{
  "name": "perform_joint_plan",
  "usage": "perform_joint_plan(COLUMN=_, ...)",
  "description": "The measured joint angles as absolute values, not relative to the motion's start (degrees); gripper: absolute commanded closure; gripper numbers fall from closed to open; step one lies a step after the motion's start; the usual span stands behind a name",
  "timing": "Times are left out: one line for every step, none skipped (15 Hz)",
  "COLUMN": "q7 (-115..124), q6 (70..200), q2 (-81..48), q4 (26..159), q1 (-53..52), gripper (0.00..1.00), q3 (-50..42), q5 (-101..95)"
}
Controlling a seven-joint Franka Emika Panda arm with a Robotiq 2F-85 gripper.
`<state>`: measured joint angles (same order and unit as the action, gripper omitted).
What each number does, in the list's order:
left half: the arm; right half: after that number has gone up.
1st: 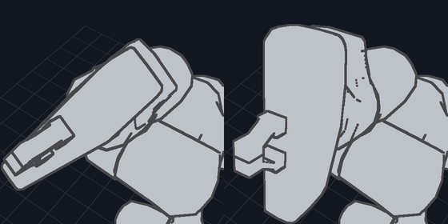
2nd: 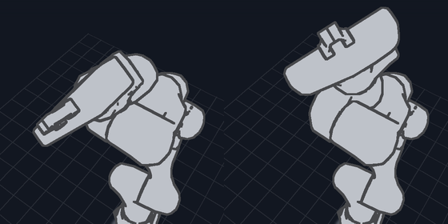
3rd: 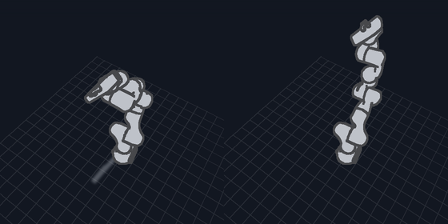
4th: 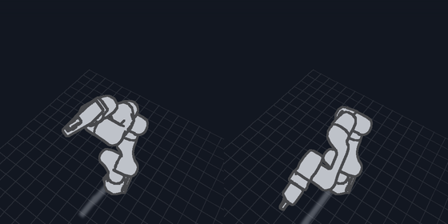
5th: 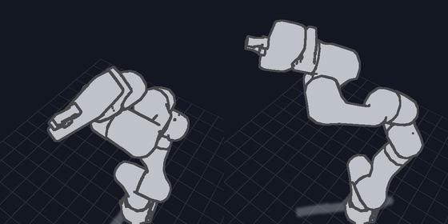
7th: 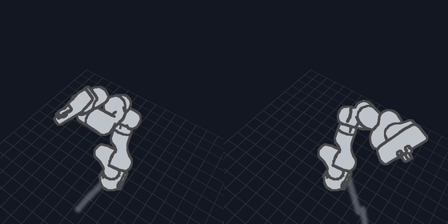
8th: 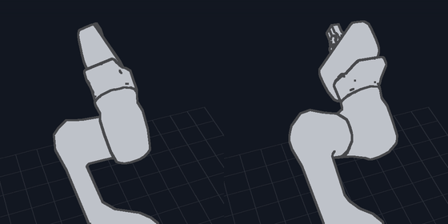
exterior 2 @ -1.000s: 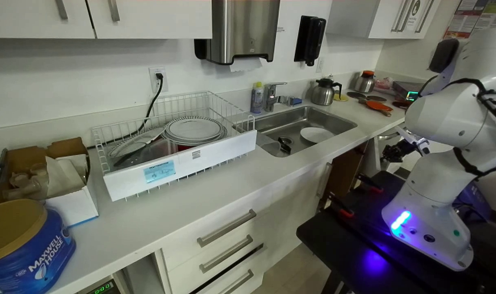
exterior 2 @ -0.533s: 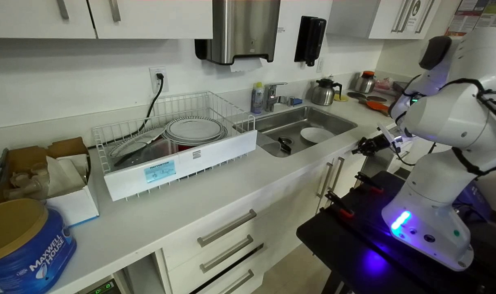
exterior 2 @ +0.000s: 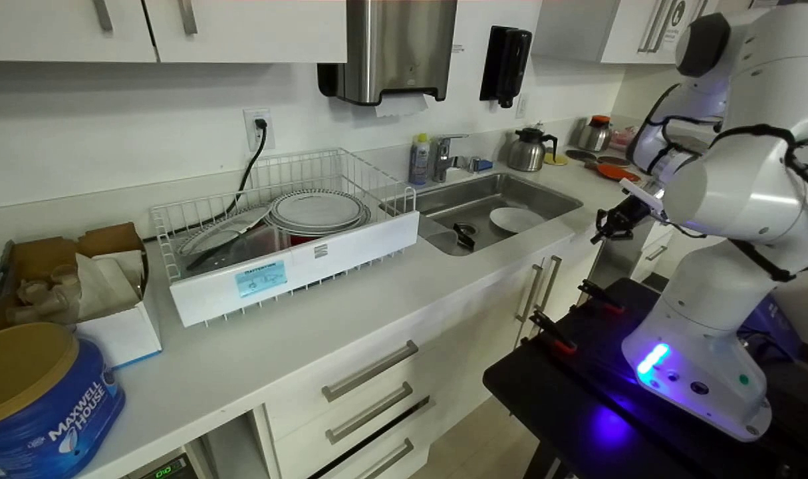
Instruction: Close the right cupboard door
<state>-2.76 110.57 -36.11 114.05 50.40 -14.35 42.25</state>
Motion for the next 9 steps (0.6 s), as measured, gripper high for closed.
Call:
perform_joint_plan(q7=-2.9, q6=111.5, q2=-33.1, q4=115.7, q1=49.0, gripper=1.00, q3=-15.8, q5=40.4)
perform_joint_plan(q7=-2.9, q6=112.6, q2=-29.9, q4=117.3, q1=47.7, gripper=1.00, q3=-17.1, q5=38.3)
perform_joint_plan(q7=-2.9, q6=113.6, q2=-26.8, q4=118.8, q1=46.5, gripper=1.00, q3=-18.2, q5=36.0)
perform_joint_plan(q7=-2.9, q6=114.6, q2=-23.6, q4=120.3, q1=45.3, gripper=1.00, q3=-19.3, q5=33.4)
perform_joint_plan(q7=-2.9, q6=115.6, q2=-20.4, q4=121.8, q1=44.3, gripper=1.00, q3=-20.2, q5=30.6)
perform_joint_plan(q7=-2.8, q6=116.7, q2=-17.2, q4=123.2, q1=43.2, gripper=1.00, q3=-21.0, q5=27.6)
perform_joint_plan(q7=-2.7, q6=117.9, q2=-14.2, q4=124.5, q1=42.2, gripper=1.00, q3=-21.5, q5=24.6)
perform_joint_plan(q7=-2.6, q6=119.2, q2=-11.3, q4=125.9, q1=41.3, gripper=1.00, q3=-22.0, q5=21.6)
perform_joint_plan(q7=-2.4, q6=120.9, q2=-8.6, q4=127.2, q1=40.4, gripper=1.00, q3=-22.4, q5=18.6)
